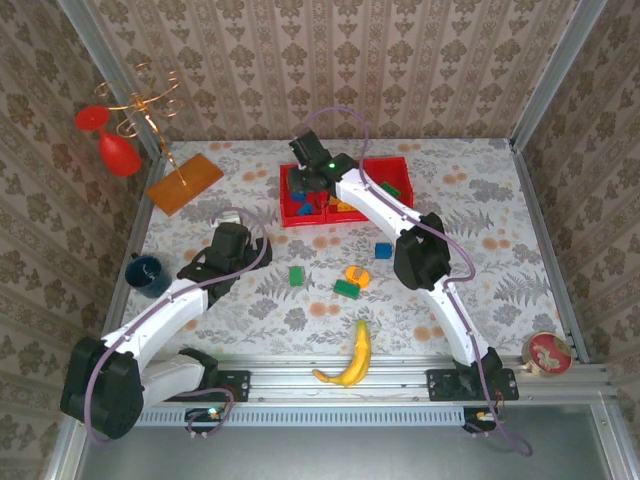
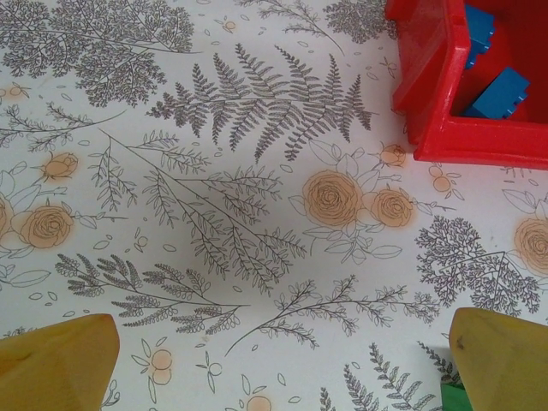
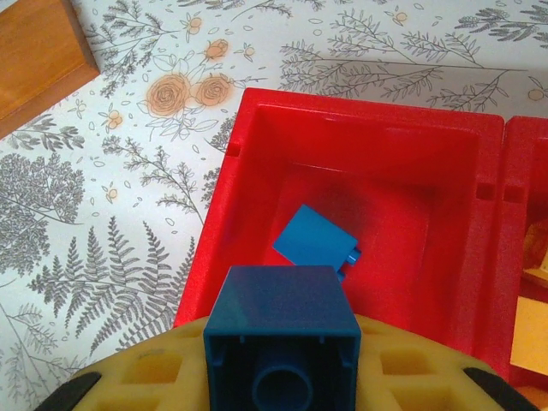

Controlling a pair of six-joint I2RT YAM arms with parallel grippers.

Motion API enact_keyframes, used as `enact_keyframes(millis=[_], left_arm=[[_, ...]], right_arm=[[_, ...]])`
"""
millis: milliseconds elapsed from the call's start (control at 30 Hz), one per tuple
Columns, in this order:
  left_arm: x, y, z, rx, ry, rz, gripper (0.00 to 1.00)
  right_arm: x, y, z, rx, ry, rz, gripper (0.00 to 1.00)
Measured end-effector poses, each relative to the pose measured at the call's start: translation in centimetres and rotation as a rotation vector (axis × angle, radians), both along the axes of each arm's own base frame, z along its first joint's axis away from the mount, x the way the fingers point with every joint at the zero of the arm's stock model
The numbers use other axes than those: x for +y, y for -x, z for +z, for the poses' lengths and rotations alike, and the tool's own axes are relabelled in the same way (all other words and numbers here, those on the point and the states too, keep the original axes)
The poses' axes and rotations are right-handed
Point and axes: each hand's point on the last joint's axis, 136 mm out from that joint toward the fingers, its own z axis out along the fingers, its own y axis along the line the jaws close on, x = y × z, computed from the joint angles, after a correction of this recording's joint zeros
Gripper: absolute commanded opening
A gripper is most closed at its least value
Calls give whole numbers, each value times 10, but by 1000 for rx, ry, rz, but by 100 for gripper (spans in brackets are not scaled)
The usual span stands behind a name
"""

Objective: Sort the legos into containers by color
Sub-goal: Place the lego in the container, then pick up the lego from the center of the table.

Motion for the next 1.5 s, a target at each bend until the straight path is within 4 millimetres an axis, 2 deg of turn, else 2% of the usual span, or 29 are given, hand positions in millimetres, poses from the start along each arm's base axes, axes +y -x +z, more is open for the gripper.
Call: enact_keyframes(millis=[267,433,600,900,1033,1133,1300,1400,1500], left_arm=[[-2,-1,1,-4,11,-3,100],[-3,-1,-1,1,13,-8,100],[-3,-1,-1,2,13,-8,100],[-4,-2,1,-1,14,-8,100],[-5,-2,4,-3,18,-11,100],[-5,-2,4,-4,22,-14,100],[-6,-2,6,-6,27,-18,100],[-7,-2,8,-12,34,-22,100],[-8,-2,8,-11,37,-26,100]], right_arm=[[0,-6,-9,-6,31,2,24],[-1,-7,-4,-21,40,3,48],[-3,-8,-2,-31,58,8,58],[-9,-4,-5,-14,90,0,64],[-17,1,12,-24,98,-13,67],[-29,13,32,-30,100,-34,71],[-61,46,60,-33,91,-91,77],[-80,68,64,-26,84,-130,80],[-100,90,57,-6,90,-170,83]])
